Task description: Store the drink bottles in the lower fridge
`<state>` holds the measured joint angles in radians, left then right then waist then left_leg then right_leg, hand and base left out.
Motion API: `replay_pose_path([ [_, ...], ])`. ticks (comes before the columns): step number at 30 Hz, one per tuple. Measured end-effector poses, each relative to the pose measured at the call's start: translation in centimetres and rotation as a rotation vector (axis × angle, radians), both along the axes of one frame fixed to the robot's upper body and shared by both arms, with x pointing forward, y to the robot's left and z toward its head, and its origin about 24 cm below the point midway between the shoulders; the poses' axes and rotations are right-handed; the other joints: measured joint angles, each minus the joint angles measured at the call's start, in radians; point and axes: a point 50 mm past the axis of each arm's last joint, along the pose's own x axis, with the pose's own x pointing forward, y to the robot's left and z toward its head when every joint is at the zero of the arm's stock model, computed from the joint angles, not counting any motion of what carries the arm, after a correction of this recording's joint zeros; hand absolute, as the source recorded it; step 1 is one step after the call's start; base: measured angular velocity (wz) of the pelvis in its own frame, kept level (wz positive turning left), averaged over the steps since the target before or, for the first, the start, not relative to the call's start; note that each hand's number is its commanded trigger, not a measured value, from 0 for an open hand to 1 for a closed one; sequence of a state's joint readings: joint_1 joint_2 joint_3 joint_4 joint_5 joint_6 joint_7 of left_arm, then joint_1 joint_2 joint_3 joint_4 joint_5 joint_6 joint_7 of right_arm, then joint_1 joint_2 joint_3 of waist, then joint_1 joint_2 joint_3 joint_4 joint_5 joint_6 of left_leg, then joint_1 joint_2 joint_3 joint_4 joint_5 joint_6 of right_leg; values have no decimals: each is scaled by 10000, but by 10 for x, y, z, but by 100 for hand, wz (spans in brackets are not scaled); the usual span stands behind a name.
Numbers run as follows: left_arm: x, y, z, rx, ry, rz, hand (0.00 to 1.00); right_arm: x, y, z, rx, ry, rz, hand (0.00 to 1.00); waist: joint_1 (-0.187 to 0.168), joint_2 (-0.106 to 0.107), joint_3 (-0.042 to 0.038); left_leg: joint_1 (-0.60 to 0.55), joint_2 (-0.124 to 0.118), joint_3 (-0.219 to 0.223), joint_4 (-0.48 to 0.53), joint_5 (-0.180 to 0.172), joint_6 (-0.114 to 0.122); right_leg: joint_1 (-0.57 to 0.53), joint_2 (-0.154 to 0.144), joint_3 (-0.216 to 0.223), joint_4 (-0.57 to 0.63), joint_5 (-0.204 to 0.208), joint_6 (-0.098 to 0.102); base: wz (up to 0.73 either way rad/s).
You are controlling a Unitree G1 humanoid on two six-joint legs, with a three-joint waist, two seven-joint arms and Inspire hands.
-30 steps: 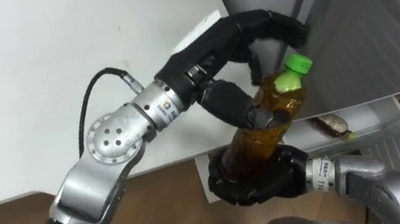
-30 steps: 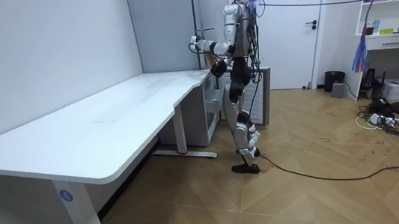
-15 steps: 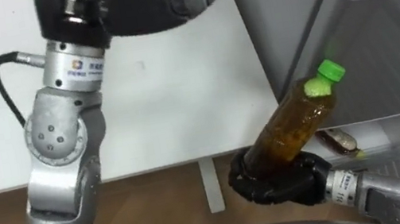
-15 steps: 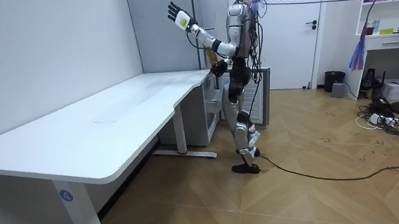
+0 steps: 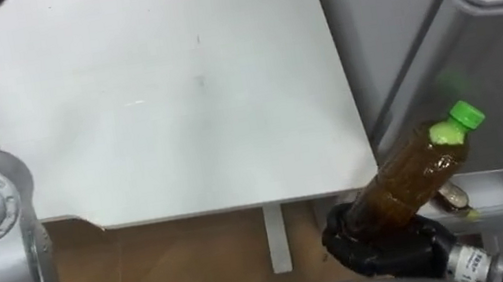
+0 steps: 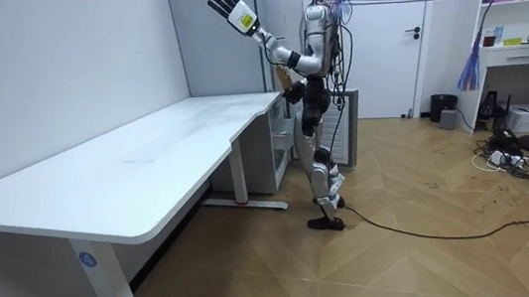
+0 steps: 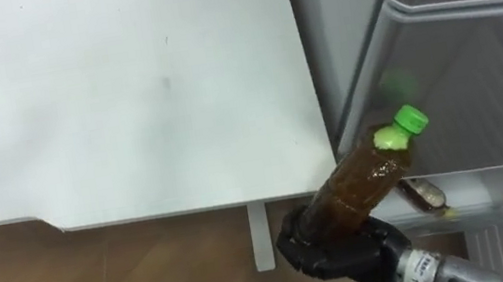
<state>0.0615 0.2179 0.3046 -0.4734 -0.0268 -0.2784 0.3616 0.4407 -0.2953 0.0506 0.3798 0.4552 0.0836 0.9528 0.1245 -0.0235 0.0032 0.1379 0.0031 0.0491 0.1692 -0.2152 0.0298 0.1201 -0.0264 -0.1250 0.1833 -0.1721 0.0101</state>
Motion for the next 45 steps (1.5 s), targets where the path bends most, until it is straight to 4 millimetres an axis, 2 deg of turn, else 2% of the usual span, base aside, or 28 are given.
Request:
replay_pose_path([
  [3, -11, 27, -11, -464, 281, 1526, 0, -9, -8, 0, -154, 168, -405, 100, 97, 136, 0, 89, -10, -109, -43, -1, 0, 23, 1, -52, -8, -2, 2, 1],
  [6, -22, 49, -30, -999, 957, 2744, 0, -17, -13, 0, -292, 377, -689, 100, 176, 146, -4, 129, -14, -151, -58, 1, -3, 136, -1, -143, -130, -2, 3, 3],
  [8, -31, 66, -51, -1629, 1771, 3460, 0, -16, -16, 0, -351, 370, -875, 100, 215, 153, -11, 155, -9, -127, -82, 0, -16, 175, 13, -127, -159, -8, -6, -5],
  [9, -38, 75, -67, -2240, 2354, 3851, 0, -17, -19, 0, -415, 396, -1093, 100, 178, 203, -42, 210, -19, -121, -72, -3, -20, 179, 10, -121, -157, -31, -43, -4],
  [10, -44, 83, -83, -2835, 2933, 4243, 0, -20, -21, -1, -565, 505, -1324, 100, 192, 178, -34, 226, -21, -120, -72, -6, -25, 186, 10, -121, -155, -50, -61, 0],
  [11, -47, 87, -90, -3119, 3184, 4420, 0, -20, -22, -2, -649, 568, -1423, 100, 195, 139, -44, 224, -20, -124, -67, -6, -28, 188, 9, -136, -156, -56, -68, 0],
  [12, -56, 94, -105, -3587, 3705, 4880, 0, -23, -23, -3, -739, 718, -1685, 100, 200, 138, -18, 229, -8, -123, -65, -11, -40, 206, 15, -150, -171, -64, -78, 0],
  [13, -65, 99, -120, -4181, 4240, 5220, 0, -26, -23, -4, -770, 843, -2070, 100, 200, 93, -45, 235, -4, -127, -68, -15, -46, 212, 20, -149, -171, -66, -81, 0],
  [14, -70, 100, -127, -4516, 4454, 5399, 0, -27, -23, -4, -775, 894, -2236, 100, 170, 72, -53, 239, -5, -127, -70, -16, -47, 215, 20, -149, -175, -66, -82, 0],
  [16, -93, 108, -157, -5745, 5495, 6052, 0, -28, -25, -6, -788, 1083, -2721, 100, 144, 20, -51, 237, -14, -126, -109, -17, -45, 281, 18, -151, -268, -65, -80, 0],
  [17, -97, 108, -164, -6041, 5763, 6164, 0, -29, -26, -7, -793, 1129, -2842, 100, 133, 16, -51, 240, -16, -130, -114, -18, -44, 304, 17, -155, -315, -62, -76, 0],
  [19, -115, 110, -195, -7556, 6654, 6679, 0, -32, -28, -11, -833, 1482, -3236, 100, 152, 15, -65, 345, -25, -150, -192, -18, -42, 398, 11, -160, -314, -58, -68, 0],
  [20, -120, 109, -203, -7997, 6876, 6806, 0, -33, -28, -12, -846, 1596, -3330, 100, 153, 19, -68, 383, -24, -145, -201, -17, -42, 406, 10, -155, -315, -58, -68, 0],
  [22, -141, 103, -232, -9639, 7688, 7360, 0, -34, -30, -20, -885, 2100, -3823, 100, 179, 32, -70, 409, -14, -120, -242, -17, -43, 411, 27, -136, -325, -59, -68, -4],
  [23, -147, 102, -238, -9973, 7910, 7490, 0, -35, -31, -21, -889, 2213, -3980, 100, 197, 38, -70, 425, -11, -100, -260, -16, -44, 411, 31, -124, -327, -59, -68, -3],
  [25, -171, 96, -259, -11135, 8658, 7916, 0, -37, -34, -23, -656, 2476, -4717, 100, 207, 50, -70, 455, -4, -102, -333, -14, -46, 426, 39, -143, -335, -59, -68, 0],
  [31, -222, 81, -292, -12984, 10295, 8967, 0, -40, -45, -33, -706, 3258, -6164, 100, 165, 89, -56, 477, -8, -103, -383, -18, -44, 445, 34, -149, -327, -65, -59, 0],
  [36, -247, 68, -306, -13793, 11471, 9098, 0, -46, -50, -41, -729, 3927, -7226, 100, 175, 106, -18, 445, -30, -113, -385, -20, -44, 445, 14, -136, -334, -100, -50, 0],
  [40, -271, 55, -316, -14435, 12637, 9336, 0, -54, -53, -46, -427, 4521, -8466, 100, 132, 226, -46, 452, -43, -85, -386, -30, -28, 420, -4, -140, -318, -132, -37, 0],
  [43, -287, 41, -322, -14376, 14518, 8930, 0, -57, -52, -52, -748, 5106, -8837, 100, -148, 222, -43, 459, -48, -129, -338, -29, -30, 472, -2, -153, -323, -163, -31, 8],
  [45, -282, 33, -327, -13882, 15631, 8103, 0, -54, -52, -54, -868, 5303, -8992, 100, -319, 221, -40, 451, -134, -199, -330, -30, -28, 498, -19, -168, -318, -189, -12, 14],
])
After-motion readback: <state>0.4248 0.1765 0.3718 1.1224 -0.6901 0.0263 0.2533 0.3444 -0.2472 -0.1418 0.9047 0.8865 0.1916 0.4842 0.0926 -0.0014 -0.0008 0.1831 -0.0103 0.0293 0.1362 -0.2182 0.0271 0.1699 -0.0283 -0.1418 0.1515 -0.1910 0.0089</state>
